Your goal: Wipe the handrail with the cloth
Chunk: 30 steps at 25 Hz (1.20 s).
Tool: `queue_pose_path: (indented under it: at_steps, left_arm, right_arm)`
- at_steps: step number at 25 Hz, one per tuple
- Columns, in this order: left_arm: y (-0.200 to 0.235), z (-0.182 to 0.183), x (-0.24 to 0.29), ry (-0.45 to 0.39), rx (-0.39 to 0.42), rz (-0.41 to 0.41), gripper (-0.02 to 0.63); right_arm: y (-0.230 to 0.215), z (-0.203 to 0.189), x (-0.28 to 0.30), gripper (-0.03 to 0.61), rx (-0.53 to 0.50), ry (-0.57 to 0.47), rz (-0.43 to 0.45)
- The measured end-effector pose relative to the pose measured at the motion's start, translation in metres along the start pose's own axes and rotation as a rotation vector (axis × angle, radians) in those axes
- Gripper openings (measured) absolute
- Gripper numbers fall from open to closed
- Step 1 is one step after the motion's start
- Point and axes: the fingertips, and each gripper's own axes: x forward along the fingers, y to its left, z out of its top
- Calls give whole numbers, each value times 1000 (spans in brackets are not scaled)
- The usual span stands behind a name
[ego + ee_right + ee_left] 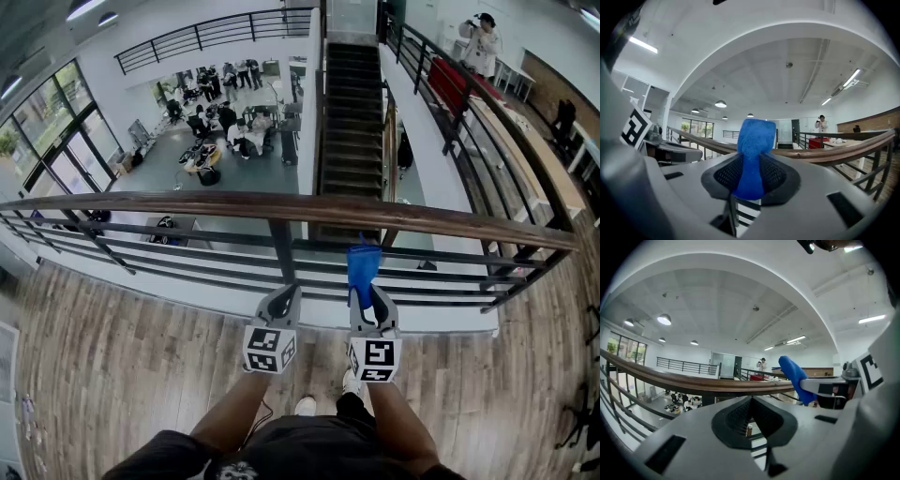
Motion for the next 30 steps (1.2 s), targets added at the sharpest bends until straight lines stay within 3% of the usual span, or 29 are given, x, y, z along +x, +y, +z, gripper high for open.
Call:
queue_pose_path:
  at_steps: [8, 13, 17, 24, 30]
  left_arm:
    - [4, 25, 59, 8, -21, 168, 3]
    - [24, 39, 69, 12, -92, 270, 2]
    - [43, 59, 73, -13, -93, 337, 3]
    - [50, 60, 78, -14, -102, 334, 3]
    - [65, 52, 81, -28, -106, 287, 3]
  right_arm:
    - [-51, 9, 97, 107, 10, 79, 109]
    - [-51, 18, 158, 107, -11, 162, 159]
    - [-41, 17, 194, 107, -55, 221, 188]
    - [-23, 13, 237, 107, -112, 284, 210]
    - [-21, -8, 252, 107, -126, 369, 166]
